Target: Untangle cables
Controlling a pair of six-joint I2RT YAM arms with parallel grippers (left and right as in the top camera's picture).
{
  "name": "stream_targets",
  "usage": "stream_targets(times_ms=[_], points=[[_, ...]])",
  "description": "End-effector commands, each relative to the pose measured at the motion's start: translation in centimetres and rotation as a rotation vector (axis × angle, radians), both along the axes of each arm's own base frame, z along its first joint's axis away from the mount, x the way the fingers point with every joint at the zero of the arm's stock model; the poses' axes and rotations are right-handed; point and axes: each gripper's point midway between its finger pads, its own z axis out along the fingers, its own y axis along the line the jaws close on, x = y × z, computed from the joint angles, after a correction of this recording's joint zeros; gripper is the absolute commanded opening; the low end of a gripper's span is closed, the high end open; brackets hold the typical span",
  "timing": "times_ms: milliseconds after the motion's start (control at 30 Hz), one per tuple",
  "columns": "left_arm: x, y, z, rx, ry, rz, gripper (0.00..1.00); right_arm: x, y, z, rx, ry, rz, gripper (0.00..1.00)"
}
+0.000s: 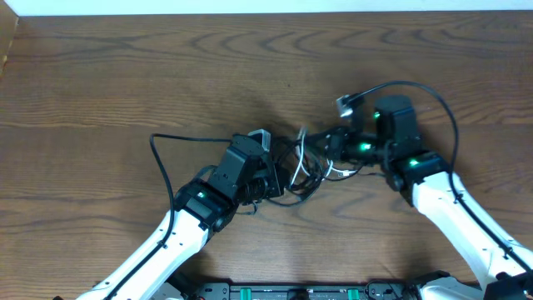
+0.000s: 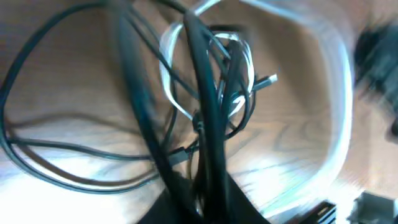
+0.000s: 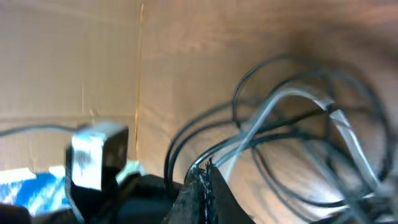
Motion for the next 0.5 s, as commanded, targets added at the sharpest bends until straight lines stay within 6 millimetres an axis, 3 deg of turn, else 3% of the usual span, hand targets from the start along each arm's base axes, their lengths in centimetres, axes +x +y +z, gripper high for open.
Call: stream_targets(times_ms=[0, 67, 100, 267, 367, 400, 433, 467], points=[[0.1, -0.1, 0.2, 0.010, -0.016, -0.015, 0.57, 0.5, -1.4, 0.7, 0.007, -0.021, -0.025, 0.01], [0.2, -0.1, 0.3, 0.008, -0.019, -0.014, 0.81, 0.1, -1.7, 0.6, -0.016, -0.041, -0.010, 0.01], [0.3, 0.0, 0.3, 0.011, -0.022, -0.010, 0.84, -0.2, -1.8, 0.4, -0.026, -0.040, -0.001, 0.01], [0.5, -0.2, 0.5, 0.002, -0.036, -0.010, 0.85, -0.9, -3.4, -2.7, -0.156, 0.051, -0.055, 0.01], [0.5, -0.2, 0.5, 0.001, -0.037, -0.010, 0.86, -2.3, -3.3, -3.5, -0.169, 0.107, -0.022, 0.02], [0.5, -0.2, 0.5, 0.001, -0.037, -0.010, 0.85, -2.8, -2.9, -3.4, -0.154, 0.122, 0.000, 0.15], [0.5, -0.2, 0.5, 0.001, -0.037, -0.010, 0.85, -3.4, -2.4, -3.2, -0.132, 0.153, 0.016, 0.36], [0.5, -0.2, 0.5, 0.001, -0.037, -0.010, 0.86, -3.6, -2.3, -3.2, -0.123, 0.169, 0.016, 0.43]])
